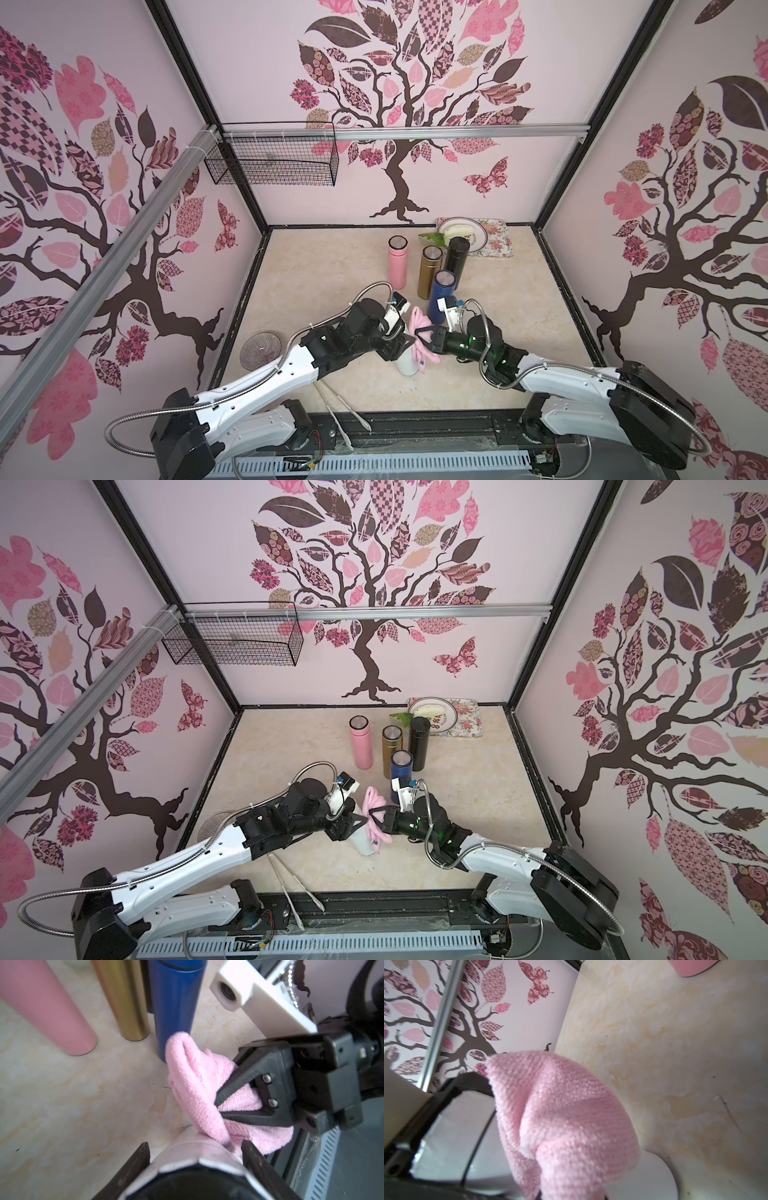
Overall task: Wipe the surface of the thermos
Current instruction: Wipe the dirt from the surface of the thermos.
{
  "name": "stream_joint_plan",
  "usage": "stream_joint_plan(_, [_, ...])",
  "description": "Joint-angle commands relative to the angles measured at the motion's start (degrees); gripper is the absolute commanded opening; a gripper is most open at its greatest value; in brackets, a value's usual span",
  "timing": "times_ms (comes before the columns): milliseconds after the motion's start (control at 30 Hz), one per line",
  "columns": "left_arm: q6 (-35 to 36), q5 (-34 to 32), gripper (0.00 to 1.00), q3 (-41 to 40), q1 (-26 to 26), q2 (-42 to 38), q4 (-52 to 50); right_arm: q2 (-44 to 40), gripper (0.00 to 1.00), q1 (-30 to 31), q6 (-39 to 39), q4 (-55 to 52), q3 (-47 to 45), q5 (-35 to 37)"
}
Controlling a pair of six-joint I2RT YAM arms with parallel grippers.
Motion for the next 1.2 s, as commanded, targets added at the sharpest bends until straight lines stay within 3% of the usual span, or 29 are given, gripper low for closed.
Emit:
stream_joint_plan(0, [5.1,7.7,0.0,-2.6,-1.7,1.1,6.8,-0.4,0.0,-0.1,5.8,6.3,3.7,-9.8])
stream_joint_plan(100, [6.0,6.4,0.0,-2.3,-1.8,2.1,6.0,2.0,0.0,-0.1,8.6,10.1,3.2,-12.8])
stream_joint_plan(400, [7.1,4.6,0.0,-3.0,-3.0,0.5,7.5,4.1,0.0,-0.1,0.8,-13.4,-5.1,-9.1])
stream_joint_plan(633, [8.5,4.9,0.0,-2.5,-5.4,4.6,11.0,2.8,0.0,-0.1,-4.0,-24.2,-1.9,-9.2])
stream_joint_plan(900, [8.8,6.1,0.0,-1.1,-8.9,6.8,13.2,-6.3,0.0,-1.8,-5.6,-27.2,9.9,-13.6])
stream_joint_plan(1167, [9.7,7.7,0.0,-1.2,-10.3,7.0,14.7,-3.9,0.0,-4.6,4.8,-11.7,10.6,-22.4])
